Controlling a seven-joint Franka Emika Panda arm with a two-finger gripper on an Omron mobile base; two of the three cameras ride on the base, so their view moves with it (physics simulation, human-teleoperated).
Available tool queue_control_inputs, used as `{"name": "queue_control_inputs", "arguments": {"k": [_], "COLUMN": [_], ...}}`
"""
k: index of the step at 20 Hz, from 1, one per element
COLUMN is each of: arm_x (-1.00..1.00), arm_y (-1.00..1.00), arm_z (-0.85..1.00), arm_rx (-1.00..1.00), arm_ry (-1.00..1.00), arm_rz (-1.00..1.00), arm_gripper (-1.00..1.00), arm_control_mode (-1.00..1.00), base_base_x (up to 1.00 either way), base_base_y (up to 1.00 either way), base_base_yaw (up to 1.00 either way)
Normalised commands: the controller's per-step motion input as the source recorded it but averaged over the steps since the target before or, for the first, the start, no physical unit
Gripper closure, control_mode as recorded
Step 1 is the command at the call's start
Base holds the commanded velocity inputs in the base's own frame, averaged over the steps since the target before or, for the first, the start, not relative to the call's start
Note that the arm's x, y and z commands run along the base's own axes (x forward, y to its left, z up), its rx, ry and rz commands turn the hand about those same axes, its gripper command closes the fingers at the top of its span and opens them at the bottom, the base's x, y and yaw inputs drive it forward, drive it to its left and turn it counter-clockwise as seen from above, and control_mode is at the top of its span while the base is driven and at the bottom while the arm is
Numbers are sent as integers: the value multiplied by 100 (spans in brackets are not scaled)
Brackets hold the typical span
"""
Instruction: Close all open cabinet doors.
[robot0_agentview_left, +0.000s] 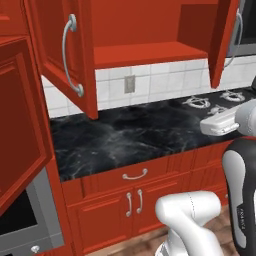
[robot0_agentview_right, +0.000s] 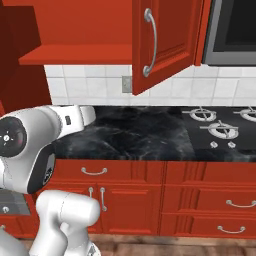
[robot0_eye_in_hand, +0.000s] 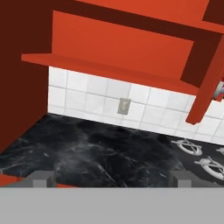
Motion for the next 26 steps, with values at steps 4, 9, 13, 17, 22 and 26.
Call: {"name": "queue_control_inputs", "arguments": {"k": [4,9,13,17,22,26], "arm_x": [0,0,0,0,0,0], "arm_y": [0,0,0,0,0,0], "arm_z": [0,0,0,0,0,0], "arm_rx": [0,0,0,0,0,0], "arm_ry": [0,0,0,0,0,0], "arm_rz": [0,0,0,0,0,0], "arm_gripper": [-100,-100,-100,-100,-100,-100], "arm_control_mode": [100,100,100,100,100,100], "base_base_x": [0,3,8,20,34,41], "base_base_y": [36,3,0,0,0,0], "base_base_yaw": [-10,-3,0,4,11,12]}}
